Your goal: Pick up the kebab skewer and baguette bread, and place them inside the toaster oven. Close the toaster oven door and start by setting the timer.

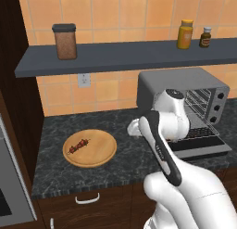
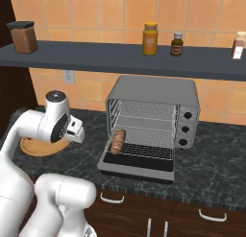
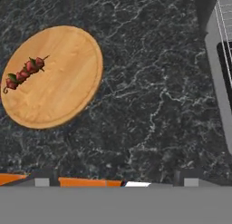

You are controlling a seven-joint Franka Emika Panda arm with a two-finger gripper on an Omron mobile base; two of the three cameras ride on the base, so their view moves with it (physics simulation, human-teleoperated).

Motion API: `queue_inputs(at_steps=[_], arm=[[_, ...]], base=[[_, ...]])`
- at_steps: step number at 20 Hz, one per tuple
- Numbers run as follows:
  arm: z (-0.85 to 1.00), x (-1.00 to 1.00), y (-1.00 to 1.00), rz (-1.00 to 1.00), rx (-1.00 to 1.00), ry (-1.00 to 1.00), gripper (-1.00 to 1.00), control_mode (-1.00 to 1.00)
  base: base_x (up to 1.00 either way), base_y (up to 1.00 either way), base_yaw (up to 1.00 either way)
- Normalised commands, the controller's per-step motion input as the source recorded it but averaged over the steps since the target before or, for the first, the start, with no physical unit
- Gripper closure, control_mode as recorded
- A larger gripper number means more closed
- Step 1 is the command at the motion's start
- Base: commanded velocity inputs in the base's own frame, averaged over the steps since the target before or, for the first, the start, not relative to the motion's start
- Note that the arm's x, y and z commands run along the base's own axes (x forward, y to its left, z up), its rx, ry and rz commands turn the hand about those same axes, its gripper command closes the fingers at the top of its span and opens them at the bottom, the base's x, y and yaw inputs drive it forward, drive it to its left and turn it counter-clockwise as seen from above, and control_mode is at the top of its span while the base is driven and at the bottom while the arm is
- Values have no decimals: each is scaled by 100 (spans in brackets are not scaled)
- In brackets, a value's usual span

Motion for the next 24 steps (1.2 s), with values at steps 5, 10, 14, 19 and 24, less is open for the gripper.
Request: queue_inputs(at_steps=[5, 10, 14, 19, 24], arm=[[0, 39, 100, -19, -2, 0, -100, -100], [-2, 98, 100, -21, 0, 8, -100, -100], [-2, 100, 100, -19, 0, 17, -100, -100], [0, 78, 100, -3, 1, 25, -100, -100], [-37, 39, 83, 0, 0, 17, -100, -100]], base=[[0, 0, 0], [0, 0, 0], [0, 0, 0], [0, 0, 0], [0, 0, 0]])
